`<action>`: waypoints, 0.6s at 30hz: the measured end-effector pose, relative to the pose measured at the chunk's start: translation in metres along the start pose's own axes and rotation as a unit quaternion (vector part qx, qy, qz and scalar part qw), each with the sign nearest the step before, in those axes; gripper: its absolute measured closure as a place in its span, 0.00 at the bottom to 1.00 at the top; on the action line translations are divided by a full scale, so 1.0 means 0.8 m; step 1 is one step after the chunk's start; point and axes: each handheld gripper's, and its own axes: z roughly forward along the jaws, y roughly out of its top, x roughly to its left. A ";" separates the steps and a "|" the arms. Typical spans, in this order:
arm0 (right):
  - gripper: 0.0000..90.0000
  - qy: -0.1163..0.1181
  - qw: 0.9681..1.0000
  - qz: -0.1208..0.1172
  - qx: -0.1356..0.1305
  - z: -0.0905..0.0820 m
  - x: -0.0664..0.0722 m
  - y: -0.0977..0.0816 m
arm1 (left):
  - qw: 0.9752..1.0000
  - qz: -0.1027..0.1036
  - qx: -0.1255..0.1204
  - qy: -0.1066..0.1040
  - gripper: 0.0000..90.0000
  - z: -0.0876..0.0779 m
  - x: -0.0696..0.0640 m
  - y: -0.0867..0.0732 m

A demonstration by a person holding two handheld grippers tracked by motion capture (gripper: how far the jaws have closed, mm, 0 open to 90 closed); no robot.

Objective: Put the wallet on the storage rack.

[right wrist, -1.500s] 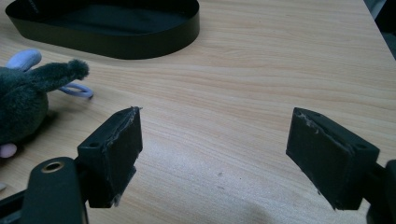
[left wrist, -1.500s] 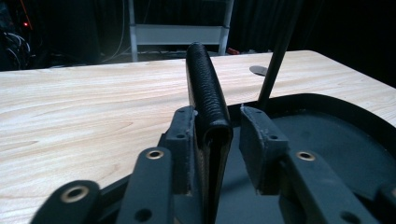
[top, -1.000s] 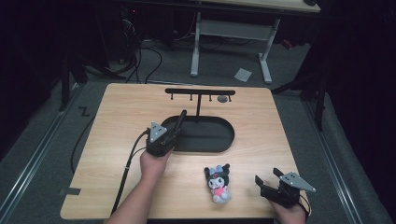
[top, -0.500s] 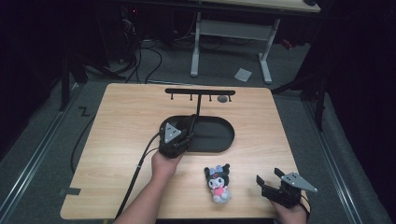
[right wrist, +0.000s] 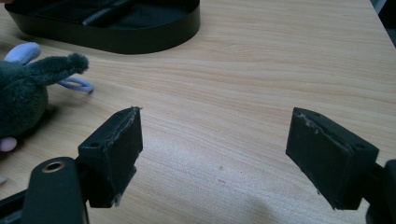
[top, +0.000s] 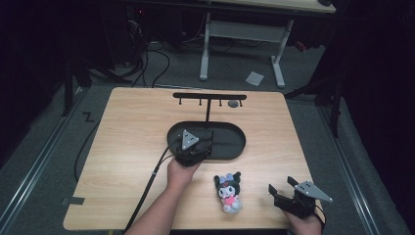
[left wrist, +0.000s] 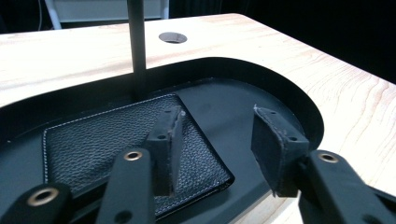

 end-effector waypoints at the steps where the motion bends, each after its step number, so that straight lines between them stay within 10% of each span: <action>1: 0.21 0.000 1.000 0.000 0.000 0.000 0.000 0.000 | 1.000 0.001 0.000 0.002 0.57 -0.002 0.000 0.000; 18: 0.20 0.021 0.999 -0.021 -0.013 -0.007 0.028 0.013 | 0.998 0.028 0.013 0.047 0.45 -0.120 0.041 -0.029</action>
